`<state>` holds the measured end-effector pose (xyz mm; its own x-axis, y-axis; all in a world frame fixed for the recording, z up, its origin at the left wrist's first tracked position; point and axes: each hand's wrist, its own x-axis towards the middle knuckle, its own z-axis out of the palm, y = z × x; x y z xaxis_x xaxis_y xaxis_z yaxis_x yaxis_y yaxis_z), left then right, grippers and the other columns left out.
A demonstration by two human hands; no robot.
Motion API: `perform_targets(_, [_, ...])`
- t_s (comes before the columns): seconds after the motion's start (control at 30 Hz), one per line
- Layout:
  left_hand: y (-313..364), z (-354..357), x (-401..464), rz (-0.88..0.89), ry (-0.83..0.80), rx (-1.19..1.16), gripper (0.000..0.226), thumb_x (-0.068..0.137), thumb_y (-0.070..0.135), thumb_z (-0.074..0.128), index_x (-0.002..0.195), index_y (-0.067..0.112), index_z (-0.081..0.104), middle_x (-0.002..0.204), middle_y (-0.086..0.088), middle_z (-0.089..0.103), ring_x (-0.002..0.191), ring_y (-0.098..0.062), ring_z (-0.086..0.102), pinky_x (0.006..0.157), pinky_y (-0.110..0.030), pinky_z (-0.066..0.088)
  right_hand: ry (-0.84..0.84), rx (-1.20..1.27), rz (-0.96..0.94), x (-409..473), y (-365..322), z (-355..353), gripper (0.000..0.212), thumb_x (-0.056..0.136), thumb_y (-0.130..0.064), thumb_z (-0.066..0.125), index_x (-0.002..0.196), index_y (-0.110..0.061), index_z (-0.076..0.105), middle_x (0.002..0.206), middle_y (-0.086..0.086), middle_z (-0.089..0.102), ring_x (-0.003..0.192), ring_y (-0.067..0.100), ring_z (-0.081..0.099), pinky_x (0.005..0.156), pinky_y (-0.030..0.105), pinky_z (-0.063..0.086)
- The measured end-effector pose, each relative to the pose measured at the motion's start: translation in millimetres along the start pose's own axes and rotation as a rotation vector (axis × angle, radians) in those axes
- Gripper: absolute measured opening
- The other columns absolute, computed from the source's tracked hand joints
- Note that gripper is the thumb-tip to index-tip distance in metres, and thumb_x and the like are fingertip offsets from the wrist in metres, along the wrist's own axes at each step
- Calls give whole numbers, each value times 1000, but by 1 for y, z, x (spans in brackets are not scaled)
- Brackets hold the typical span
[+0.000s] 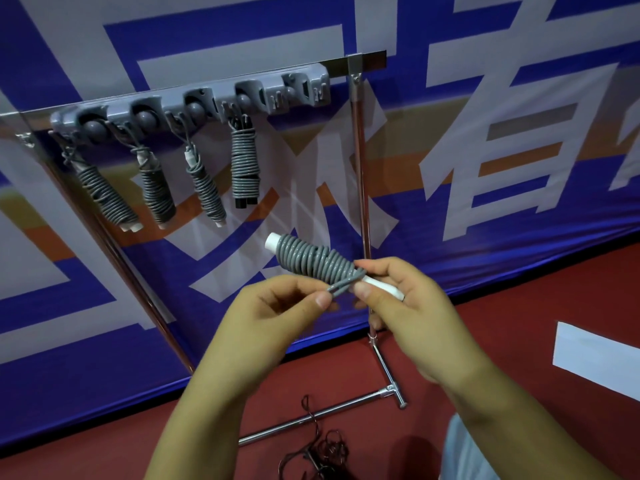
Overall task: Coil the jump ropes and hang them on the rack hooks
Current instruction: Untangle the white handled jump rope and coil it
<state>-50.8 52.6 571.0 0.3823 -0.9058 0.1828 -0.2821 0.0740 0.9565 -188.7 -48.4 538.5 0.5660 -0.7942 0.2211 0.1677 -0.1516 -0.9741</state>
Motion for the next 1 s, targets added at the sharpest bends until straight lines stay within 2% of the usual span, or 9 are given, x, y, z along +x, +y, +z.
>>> perform_targets(0.07, [0,2,-1,113,99,168,7,81,15,70,82,21,73,80,-2,71,71,-14,63,65,-22,52,-1,44,33,1,1,1,21,91,-9,59,101,-26,63,90,-3,71,70,2,62,56,21,46])
perform_targets(0.17, [-4,8,0,434,232,563,7,87,12,65,85,18,68,79,10,63,77,-5,60,69,-12,46,-3,108,64,1,1,4,25,92,-8,56,106,-28,62,90,-2,71,69,3,61,52,19,44])
perform_targets(0.3, [-18,11,4,730,265,825,9,87,8,54,84,5,62,81,-5,58,70,-20,54,59,-37,46,-66,233,122,0,-1,6,34,94,-8,52,114,-34,62,84,-4,71,68,6,58,51,20,44])
perform_targets(0.5, [-28,12,6,800,310,878,27,92,11,49,75,-2,65,77,-9,57,63,-21,50,44,-37,41,-162,372,260,1,-2,1,27,94,-9,50,113,-21,65,87,2,69,67,7,58,48,18,44])
perform_targets(0.67, [-41,17,8,801,348,913,12,92,11,49,96,8,60,85,-9,60,68,-24,55,42,-35,44,-93,417,271,1,-1,10,22,96,-15,49,104,-23,68,81,1,68,60,5,55,45,16,41])
perform_targets(0.73, [-50,20,9,812,334,904,15,93,10,50,104,9,60,88,-9,61,71,-23,57,45,-35,46,-40,397,236,2,0,14,22,96,-15,51,98,-26,70,75,-3,68,60,5,54,44,16,41])
perform_targets(0.83, [-58,21,9,734,274,700,22,89,15,56,109,13,66,95,0,61,80,-11,59,64,-22,49,44,337,179,6,1,18,22,96,-13,52,99,-28,67,73,-6,68,60,5,54,44,16,41])
perform_targets(0.9, [-50,23,5,469,257,363,19,85,25,65,103,24,68,93,8,63,82,-7,61,69,-16,49,79,272,127,8,2,20,24,96,-11,53,100,-30,66,73,-9,68,59,4,54,45,17,41])
perform_targets(1.0, [-36,25,3,-59,186,-351,26,75,25,66,97,11,65,81,-2,69,70,-15,67,59,-23,54,103,163,60,9,3,19,28,95,-9,53,100,-34,64,70,-15,68,56,2,53,45,16,41])
